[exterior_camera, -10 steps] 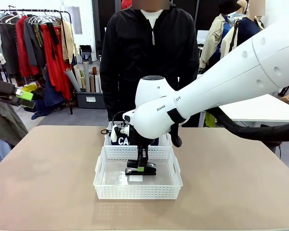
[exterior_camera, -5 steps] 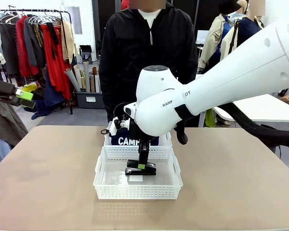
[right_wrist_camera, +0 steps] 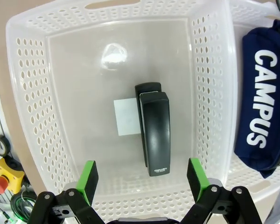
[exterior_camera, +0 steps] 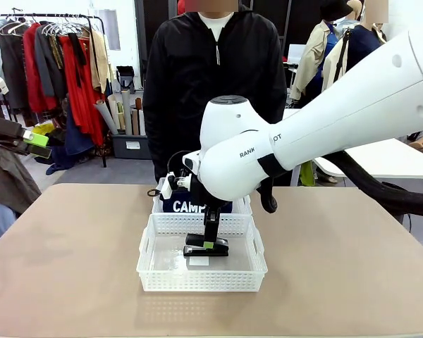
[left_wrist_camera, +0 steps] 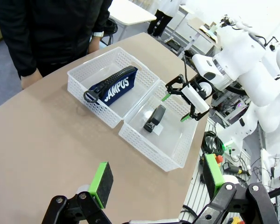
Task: Distribute items into two baskets.
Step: Place the picked Stapler into the Organizing basket as instructed by the person.
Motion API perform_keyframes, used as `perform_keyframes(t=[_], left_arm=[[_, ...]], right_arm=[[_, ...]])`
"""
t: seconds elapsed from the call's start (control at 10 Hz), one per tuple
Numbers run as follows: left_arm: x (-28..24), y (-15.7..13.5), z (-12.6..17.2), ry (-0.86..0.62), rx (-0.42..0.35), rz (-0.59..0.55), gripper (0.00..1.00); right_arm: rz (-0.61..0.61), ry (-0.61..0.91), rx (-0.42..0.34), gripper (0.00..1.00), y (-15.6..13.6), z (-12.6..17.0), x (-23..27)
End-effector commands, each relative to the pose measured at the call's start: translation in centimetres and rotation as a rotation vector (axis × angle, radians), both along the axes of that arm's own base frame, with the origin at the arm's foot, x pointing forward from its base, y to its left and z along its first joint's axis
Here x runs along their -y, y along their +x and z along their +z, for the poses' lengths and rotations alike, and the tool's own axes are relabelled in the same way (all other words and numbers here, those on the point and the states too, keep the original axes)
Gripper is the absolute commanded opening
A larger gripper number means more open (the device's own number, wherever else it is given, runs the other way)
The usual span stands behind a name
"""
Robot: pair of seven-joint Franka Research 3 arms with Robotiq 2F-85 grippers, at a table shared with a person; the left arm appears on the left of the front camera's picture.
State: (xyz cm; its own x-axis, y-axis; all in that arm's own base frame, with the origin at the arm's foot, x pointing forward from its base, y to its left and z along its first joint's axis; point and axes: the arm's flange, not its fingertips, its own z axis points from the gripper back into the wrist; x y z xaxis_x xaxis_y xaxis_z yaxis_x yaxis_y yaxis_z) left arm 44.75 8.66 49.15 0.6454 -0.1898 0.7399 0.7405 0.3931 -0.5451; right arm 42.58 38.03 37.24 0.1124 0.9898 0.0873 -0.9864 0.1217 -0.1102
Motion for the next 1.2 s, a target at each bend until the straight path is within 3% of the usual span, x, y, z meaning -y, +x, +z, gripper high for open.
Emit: perform_keyframes(t=[0.0, 0.8, 0.9, 1.1], left_arm=[[0.0, -0.2, 0.1, 0.001, 0.002, 0.001, 1.00], [0.0, -0.2, 0.1, 0.001, 0.002, 0.001, 1.00], [0.0, -0.2, 0.1, 0.001, 0.002, 0.001, 1.00], [0.0, -0.2, 0.1, 0.001, 0.002, 0.001, 1.00]], right_arm=[[0.012, 0.007, 0.007, 1.00, 0.2, 0.3, -0.1], [0.000, 0.000, 0.000, 1.00, 0.0, 0.0, 0.0], [-0.025, 0.027, 0.036, 1.00, -0.4, 0.8, 0.1], [-0.102, 0.109, 0.086, 1.00, -1.2, 5.8, 4.6]])
